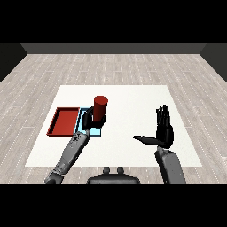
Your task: Pick the red can and put it in the red box
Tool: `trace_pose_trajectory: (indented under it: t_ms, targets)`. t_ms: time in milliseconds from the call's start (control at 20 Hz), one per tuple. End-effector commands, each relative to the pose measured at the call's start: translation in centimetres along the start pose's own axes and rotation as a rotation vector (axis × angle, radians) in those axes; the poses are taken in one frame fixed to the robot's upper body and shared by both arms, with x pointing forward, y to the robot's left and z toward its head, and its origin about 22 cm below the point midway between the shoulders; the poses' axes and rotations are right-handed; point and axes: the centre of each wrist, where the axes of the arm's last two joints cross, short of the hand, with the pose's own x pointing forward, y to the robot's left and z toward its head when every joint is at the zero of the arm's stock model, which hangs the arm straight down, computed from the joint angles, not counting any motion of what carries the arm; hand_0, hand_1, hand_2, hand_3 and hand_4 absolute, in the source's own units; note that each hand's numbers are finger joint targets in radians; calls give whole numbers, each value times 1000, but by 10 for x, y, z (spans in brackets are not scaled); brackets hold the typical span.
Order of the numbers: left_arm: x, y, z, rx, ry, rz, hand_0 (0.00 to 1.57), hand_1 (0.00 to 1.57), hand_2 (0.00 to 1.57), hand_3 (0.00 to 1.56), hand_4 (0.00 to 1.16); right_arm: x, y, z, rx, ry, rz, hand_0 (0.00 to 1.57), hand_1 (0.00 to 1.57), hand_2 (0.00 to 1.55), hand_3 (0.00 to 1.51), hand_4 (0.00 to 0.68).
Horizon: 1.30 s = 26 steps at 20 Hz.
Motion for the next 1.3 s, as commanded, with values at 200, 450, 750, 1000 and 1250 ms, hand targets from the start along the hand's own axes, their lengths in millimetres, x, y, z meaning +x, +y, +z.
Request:
trace_pose_trajectory:
  t_ms: [200,450,750,1000,1250]
  targets:
    - [7,105,-20,166,77,-225,1571,1571,1571,1490,1133,5,-42,5,-53,27,65,0,0,0,0,0]
    - [-15,187,-20,309,200,-395,1571,1571,1568,1494,1136,-29,-28,9,-73,67,86,0,0,0,0,0]
    - [-32,238,-27,410,336,-532,1571,1571,1563,1489,1083,-19,-36,16,-42,65,32,0,0,0,0,0]
    - [-62,246,-22,435,477,-580,1571,1571,1502,1423,1035,-43,-41,7,-24,70,51,0,0,0,0,0]
    - [-102,221,-2,373,577,-634,1398,1398,1344,1350,919,-53,-31,5,-7,64,135,0,0,0,0,0]
